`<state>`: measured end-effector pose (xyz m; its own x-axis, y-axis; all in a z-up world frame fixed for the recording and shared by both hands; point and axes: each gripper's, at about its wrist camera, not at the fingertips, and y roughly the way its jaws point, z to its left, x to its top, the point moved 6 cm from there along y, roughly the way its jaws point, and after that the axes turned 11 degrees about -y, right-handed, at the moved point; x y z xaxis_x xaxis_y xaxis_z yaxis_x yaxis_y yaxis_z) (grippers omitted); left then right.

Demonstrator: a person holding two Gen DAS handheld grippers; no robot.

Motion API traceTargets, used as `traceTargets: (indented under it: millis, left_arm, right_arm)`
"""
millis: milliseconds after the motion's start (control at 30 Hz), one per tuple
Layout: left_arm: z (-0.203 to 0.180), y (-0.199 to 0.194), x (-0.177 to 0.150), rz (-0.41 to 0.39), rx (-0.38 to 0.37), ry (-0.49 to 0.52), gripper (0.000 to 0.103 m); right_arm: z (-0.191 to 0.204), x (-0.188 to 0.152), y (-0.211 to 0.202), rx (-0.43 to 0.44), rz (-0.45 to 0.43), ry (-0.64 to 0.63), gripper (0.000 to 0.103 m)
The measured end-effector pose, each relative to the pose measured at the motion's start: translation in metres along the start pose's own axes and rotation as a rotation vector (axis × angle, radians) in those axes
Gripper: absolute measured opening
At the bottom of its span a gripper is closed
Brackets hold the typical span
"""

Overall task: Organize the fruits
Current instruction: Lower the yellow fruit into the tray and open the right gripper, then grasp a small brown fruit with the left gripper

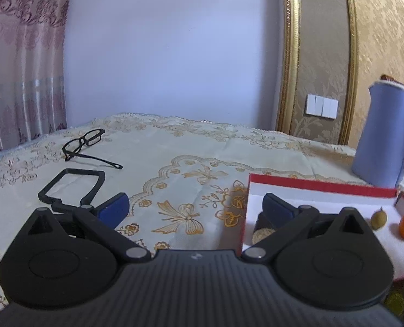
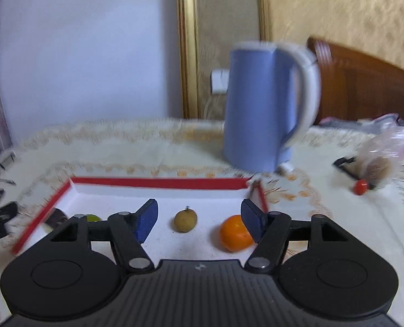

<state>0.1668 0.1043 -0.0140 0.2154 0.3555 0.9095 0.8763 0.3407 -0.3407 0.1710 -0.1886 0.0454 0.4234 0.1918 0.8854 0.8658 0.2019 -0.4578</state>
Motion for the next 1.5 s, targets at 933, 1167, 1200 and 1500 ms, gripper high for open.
traceTargets:
  millis: [933, 1167, 1200, 1500]
  left_arm:
    - [-0.027, -0.021, -0.068, 0.314, -0.207, 0.237, 0.041]
    - [-0.012, -0.022, -0.061, 0.322, -0.255, 0.136, 0.025]
    - [-0.009, -0.022, -0.059, 0.319, -0.265, 0.111, 0.022]
    - [-0.001, -0.031, -0.05, 0.25, -0.242, 0.078, 0.022]
  right_arm:
    - [-0.008, -0.068, -0.101, -0.022, -0.151, 0.073, 0.081]
    - [-0.013, -0.073, -0.098, -0.069, -0.113, 0.017, 0.081]
    - [-0.014, -0.075, -0.097, -0.081, -0.103, 0.002, 0.081]
    - [-0.014, -0.09, -0.09, -0.07, -0.029, -0.064, 0.081]
